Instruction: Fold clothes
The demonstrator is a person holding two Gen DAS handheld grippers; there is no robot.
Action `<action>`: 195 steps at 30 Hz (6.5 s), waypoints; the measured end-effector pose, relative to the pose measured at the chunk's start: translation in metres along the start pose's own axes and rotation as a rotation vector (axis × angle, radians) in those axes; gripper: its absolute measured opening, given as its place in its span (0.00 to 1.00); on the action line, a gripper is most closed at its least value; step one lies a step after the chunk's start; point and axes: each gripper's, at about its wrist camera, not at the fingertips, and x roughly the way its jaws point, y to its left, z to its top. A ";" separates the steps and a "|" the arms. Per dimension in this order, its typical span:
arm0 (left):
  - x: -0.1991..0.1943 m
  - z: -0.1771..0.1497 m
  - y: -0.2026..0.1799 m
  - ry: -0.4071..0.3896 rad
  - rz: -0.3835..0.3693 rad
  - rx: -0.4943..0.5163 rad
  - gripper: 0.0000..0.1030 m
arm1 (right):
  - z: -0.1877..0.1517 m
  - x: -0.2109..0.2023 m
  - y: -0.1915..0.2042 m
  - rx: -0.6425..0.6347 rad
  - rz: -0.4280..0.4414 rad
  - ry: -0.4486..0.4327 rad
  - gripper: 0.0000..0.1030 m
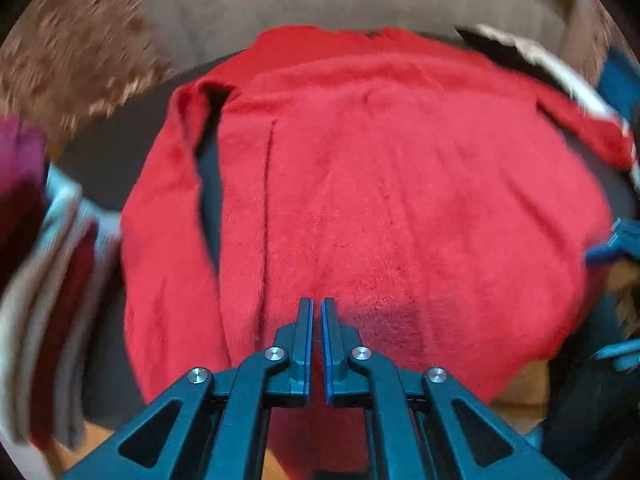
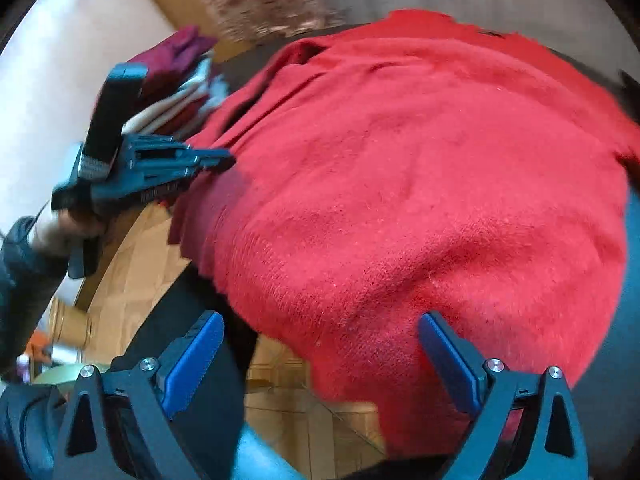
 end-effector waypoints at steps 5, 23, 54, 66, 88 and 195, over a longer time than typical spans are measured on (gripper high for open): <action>-0.032 0.013 0.014 -0.141 -0.203 -0.157 0.08 | 0.019 -0.017 -0.011 0.028 -0.003 -0.086 0.89; 0.053 0.014 0.026 -0.251 -0.226 -0.425 0.10 | 0.140 -0.008 -0.131 0.250 -0.404 -0.290 0.90; 0.148 0.203 0.104 -0.293 -0.001 -0.481 0.06 | 0.180 0.025 -0.169 0.220 -0.480 -0.278 1.00; 0.142 0.196 0.113 -0.257 0.227 -0.411 0.06 | 0.183 0.032 -0.153 0.126 -0.468 -0.232 1.00; 0.076 0.097 -0.028 -0.292 -0.109 -0.225 0.15 | 0.131 -0.040 -0.168 0.310 -0.394 -0.478 0.74; 0.097 0.235 0.112 -0.350 -0.197 -0.440 0.07 | 0.084 -0.025 -0.162 0.346 0.015 -0.491 0.71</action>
